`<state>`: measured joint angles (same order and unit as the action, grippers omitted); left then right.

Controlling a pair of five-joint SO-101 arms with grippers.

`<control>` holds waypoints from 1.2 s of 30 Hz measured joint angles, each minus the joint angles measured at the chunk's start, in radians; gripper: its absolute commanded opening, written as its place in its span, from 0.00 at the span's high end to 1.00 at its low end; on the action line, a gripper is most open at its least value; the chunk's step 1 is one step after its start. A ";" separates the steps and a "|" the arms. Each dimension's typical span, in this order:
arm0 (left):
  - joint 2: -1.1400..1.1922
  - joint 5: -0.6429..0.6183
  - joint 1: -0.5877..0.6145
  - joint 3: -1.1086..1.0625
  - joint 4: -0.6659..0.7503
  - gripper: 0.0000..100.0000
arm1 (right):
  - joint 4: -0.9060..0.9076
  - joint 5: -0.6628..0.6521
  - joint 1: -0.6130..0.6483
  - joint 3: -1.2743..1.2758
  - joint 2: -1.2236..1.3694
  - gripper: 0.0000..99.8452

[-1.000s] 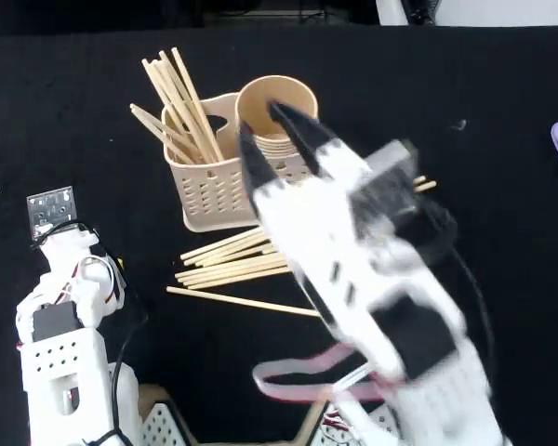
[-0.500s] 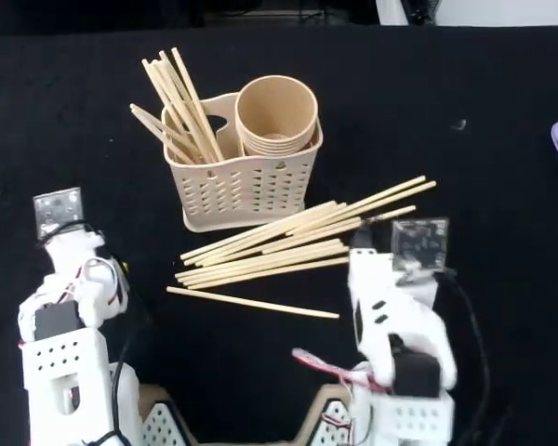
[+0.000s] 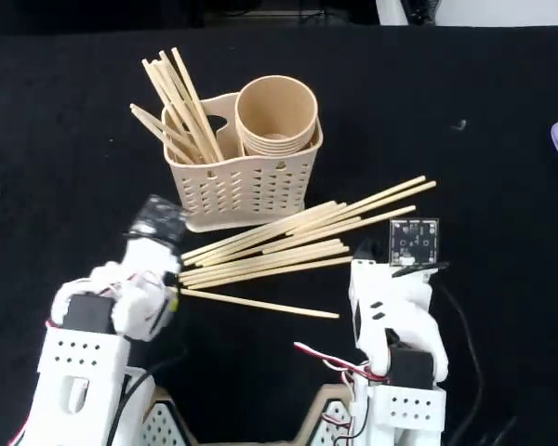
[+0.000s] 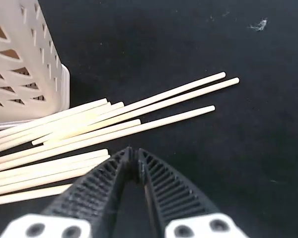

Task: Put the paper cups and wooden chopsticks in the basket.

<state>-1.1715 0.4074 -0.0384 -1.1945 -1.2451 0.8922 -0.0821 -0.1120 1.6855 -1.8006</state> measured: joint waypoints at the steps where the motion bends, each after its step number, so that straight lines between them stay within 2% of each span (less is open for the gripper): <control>1: 0.000 0.003 -0.023 0.015 -0.018 0.82 | 0.000 0.000 0.000 0.000 0.000 0.99; 4: 0.000 0.040 -0.072 0.078 -0.098 0.82 | 0.000 0.000 0.000 0.000 0.000 0.99; 7: 0.040 0.086 -0.084 0.167 -0.195 0.76 | 0.000 0.000 0.000 0.000 0.000 0.99; 10: 0.143 0.133 -0.083 0.256 -0.273 0.75 | 0.002 0.000 0.000 0.000 0.000 0.99; 12: 0.239 0.152 -0.086 0.295 -0.278 0.75 | 0.002 0.000 0.000 0.000 0.000 0.99; 16: 0.466 0.157 -0.143 0.316 -0.224 0.77 | 0.002 0.000 0.000 0.000 0.000 0.99; 21: 0.661 0.157 -0.279 0.358 -0.143 0.81 | 0.002 0.000 0.000 0.000 0.000 0.99; 24: 0.681 0.140 -0.319 0.377 -0.075 0.79 | 0.002 0.000 0.000 0.000 0.000 0.99; 30: 0.695 0.132 -0.324 0.382 0.101 0.71 | 0.002 0.000 0.000 0.000 0.000 0.99; 36: 0.697 0.132 -0.328 0.382 0.137 0.70 | 0.002 0.000 0.000 0.000 0.000 0.99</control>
<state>-0.4749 0.5393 -0.3667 -0.8124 -1.1086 0.8938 -0.0821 -0.1120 1.6855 -1.8006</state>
